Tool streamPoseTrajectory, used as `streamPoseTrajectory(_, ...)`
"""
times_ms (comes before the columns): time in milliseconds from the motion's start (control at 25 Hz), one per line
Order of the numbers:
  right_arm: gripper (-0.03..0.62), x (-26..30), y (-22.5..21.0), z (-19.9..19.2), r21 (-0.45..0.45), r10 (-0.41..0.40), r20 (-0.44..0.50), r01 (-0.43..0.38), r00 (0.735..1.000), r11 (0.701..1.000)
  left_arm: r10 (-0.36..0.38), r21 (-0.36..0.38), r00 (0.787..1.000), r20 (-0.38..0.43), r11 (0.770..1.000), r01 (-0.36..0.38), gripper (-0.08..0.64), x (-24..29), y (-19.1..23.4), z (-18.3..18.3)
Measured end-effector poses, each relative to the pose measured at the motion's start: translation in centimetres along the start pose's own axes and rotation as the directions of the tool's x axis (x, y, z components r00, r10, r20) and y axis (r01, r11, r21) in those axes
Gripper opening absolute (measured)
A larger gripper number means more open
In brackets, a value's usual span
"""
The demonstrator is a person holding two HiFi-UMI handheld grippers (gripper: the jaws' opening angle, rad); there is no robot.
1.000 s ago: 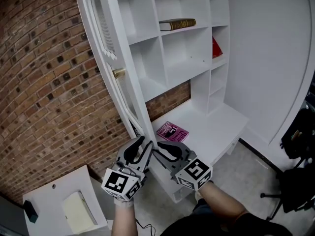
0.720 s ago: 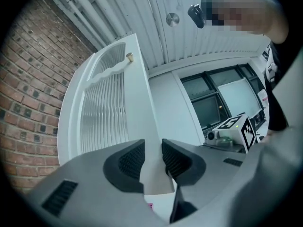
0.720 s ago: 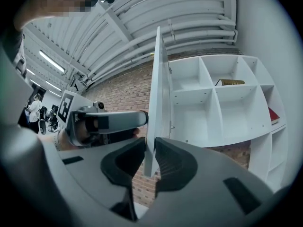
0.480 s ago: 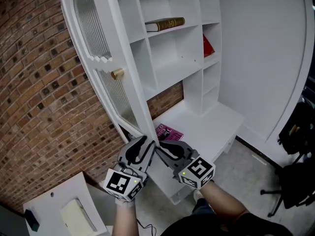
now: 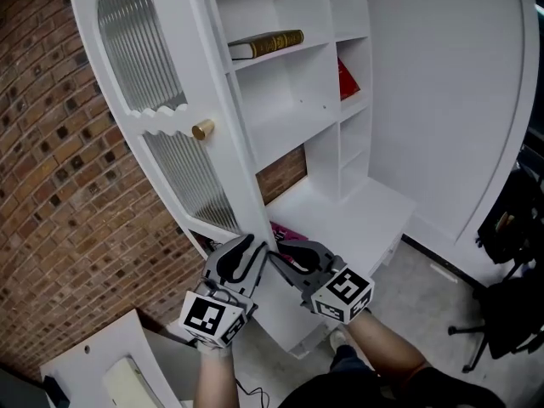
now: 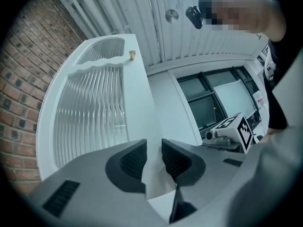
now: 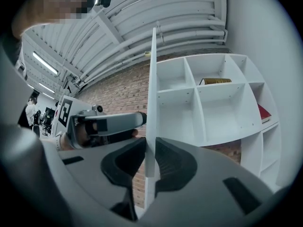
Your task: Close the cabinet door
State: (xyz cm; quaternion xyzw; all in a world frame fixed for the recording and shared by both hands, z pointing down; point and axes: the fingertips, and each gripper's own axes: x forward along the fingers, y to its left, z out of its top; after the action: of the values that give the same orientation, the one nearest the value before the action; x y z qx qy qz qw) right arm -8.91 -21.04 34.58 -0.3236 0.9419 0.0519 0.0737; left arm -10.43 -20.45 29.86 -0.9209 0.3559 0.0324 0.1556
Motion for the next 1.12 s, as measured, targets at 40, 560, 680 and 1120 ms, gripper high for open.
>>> streamPoseTrajectory(40,0.072,0.1,-0.4,0.0,0.001,-0.002,-0.001,0.002,1.0,1.0,-0.004,-0.001,1.0,0.002,1.0,0.004,0.101,0.3,0.1,-0.1)
streamPoseTrajectory(560,0.08,1.5,-8.4,-0.6,0.055,0.023,0.013,-0.023,1.0,0.998,0.019,0.008,0.998,-0.052,1.0,-0.019,0.101,6.0,3.3,-3.1)
streamPoseTrajectory(680,0.081,2.2,-10.1,-0.7,0.06,0.036,0.02,-0.037,0.999,0.997,0.027,0.013,0.998,-0.061,1.0,-0.026,0.101,7.2,4.4,-3.8)
streamPoseTrajectory(1120,0.087,5.6,-15.6,-1.4,0.079,0.102,0.029,-0.104,0.994,0.991,0.099,0.03,0.99,-0.105,0.995,-0.096,0.101,10.4,8.5,-6.2)
